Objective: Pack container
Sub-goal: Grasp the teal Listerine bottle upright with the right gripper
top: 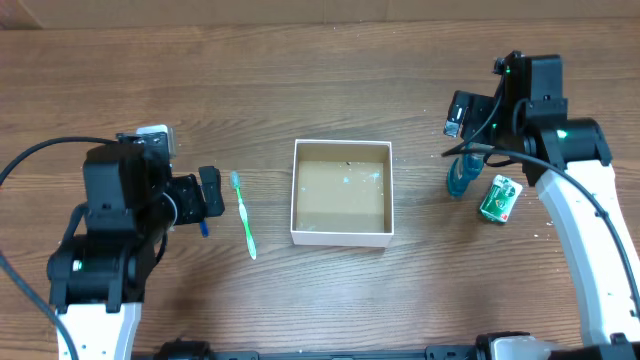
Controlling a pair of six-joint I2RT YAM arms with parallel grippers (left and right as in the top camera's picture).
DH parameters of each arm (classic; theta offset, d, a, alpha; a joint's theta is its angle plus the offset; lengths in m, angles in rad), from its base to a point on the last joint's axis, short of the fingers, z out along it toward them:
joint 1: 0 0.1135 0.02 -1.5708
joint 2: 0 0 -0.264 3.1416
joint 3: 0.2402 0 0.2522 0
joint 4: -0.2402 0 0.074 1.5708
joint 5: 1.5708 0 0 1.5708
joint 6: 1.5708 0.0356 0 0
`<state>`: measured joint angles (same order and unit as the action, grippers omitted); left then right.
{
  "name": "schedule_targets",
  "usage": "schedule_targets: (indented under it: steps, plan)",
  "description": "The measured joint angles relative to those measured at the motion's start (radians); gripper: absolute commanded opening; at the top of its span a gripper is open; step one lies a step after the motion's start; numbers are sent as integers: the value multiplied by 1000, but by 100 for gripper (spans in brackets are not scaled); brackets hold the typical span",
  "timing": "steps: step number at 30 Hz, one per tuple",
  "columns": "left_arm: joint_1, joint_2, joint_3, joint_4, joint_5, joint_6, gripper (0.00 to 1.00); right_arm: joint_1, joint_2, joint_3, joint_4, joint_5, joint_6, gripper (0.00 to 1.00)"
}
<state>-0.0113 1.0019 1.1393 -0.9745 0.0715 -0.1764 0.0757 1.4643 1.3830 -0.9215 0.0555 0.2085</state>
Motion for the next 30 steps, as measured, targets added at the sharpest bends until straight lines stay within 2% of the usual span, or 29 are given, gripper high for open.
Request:
schedule_targets:
  steps: [8,19,22,27,30]
  plan:
    - [0,37,1,-36,0,0,100,-101,55,26,-101,-21,12,100]
    - [0,37,1,-36,0,0,100,-106,257,27,-194,-95,-38,99]
    - [0,37,1,-36,0,0,100,-106,283,27,-190,-104,-53,91]
    - [0,38,1,-35,0,0,100,-106,283,27,-189,-103,-74,57]
    - [0,38,1,-36,0,0,100,-106,283,27,-189,-104,-77,45]
